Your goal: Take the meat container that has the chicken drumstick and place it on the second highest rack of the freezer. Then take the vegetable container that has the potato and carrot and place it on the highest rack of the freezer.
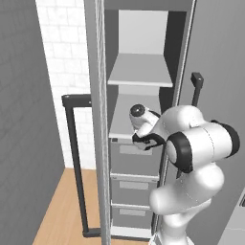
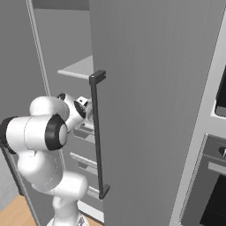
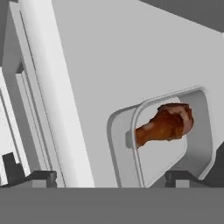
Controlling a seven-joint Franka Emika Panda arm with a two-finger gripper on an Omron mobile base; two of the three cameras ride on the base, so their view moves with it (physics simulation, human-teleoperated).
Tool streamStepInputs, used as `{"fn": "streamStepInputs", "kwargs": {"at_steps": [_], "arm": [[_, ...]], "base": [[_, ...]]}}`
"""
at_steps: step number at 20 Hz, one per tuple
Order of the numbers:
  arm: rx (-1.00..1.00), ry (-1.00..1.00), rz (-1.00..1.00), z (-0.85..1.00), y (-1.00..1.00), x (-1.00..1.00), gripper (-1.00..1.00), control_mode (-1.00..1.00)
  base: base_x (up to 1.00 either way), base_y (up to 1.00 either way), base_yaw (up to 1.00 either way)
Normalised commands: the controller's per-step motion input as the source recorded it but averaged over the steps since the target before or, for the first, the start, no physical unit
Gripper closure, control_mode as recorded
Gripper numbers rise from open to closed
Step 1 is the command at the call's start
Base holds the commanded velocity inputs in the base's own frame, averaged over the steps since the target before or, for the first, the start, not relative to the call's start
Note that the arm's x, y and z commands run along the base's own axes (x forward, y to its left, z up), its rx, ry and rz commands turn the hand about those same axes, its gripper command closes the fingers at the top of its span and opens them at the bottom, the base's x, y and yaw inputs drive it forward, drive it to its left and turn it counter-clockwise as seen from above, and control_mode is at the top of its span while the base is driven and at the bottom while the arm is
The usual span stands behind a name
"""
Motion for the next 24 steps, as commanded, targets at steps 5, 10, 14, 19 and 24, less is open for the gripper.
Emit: {"fn": "streamStepInputs", "kwargs": {"at_steps": [5,10,14,19,24], "arm": [[0.04,0.00,0.00,0.64,0.02,-0.97,-1.00,-1.00],[0.07,-0.01,0.00,0.86,0.02,-1.00,-1.00,-1.00],[0.10,0.00,0.00,0.98,0.00,-0.98,-1.00,-1.00],[0.07,0.04,0.00,1.00,0.05,-0.83,-1.00,-1.00],[0.01,0.09,0.00,1.00,0.08,-0.55,-1.00,-1.00]], "base": [[0.00,0.00,0.00],[0.00,0.00,0.00],[0.00,0.00,0.00],[0.00,0.00,0.00],[0.00,0.00,0.00]]}}
